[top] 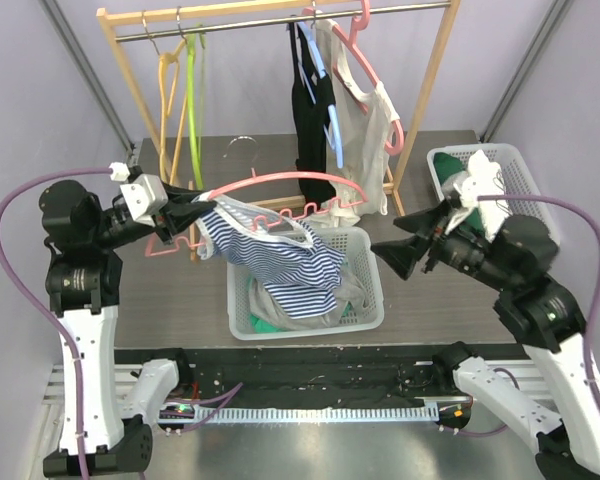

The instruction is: Remove the tank top from the hanger

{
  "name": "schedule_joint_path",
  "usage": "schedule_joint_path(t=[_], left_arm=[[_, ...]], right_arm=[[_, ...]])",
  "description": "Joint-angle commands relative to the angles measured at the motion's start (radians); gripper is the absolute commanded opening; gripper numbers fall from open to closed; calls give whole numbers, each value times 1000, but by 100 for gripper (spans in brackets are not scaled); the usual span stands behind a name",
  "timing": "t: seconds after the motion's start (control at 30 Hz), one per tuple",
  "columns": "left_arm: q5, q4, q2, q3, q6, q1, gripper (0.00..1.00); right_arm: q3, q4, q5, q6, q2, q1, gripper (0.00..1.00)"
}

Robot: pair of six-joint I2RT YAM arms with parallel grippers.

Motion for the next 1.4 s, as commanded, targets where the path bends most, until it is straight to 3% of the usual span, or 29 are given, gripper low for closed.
schedule_joint_path(t=[0.0,0.27,0.43,0.77,1.07,1.27,1.37], left_arm=[[104,-74,22,52,140,5,0],[268,-113,-18,-15,150,-12,0],[371,-114,-15,-3,132,-18,0],[368,-108,-21,-7,150,-25,0],[368,-96,-3,17,153,-25,0],[374,-93,10,40,139,-26,0],[365,-90,11,39,141,-26,0]], right_arm=[[124,21,-56,-138,-17,3,84],[255,11,-295,-143,133,11,75],[243,43,-337,-125,161,13,71],[203,141,-561,-36,195,11,70],[120,222,-578,38,229,20,65],[140,213,-553,16,250,29,56],[140,219,-544,19,259,31,37]])
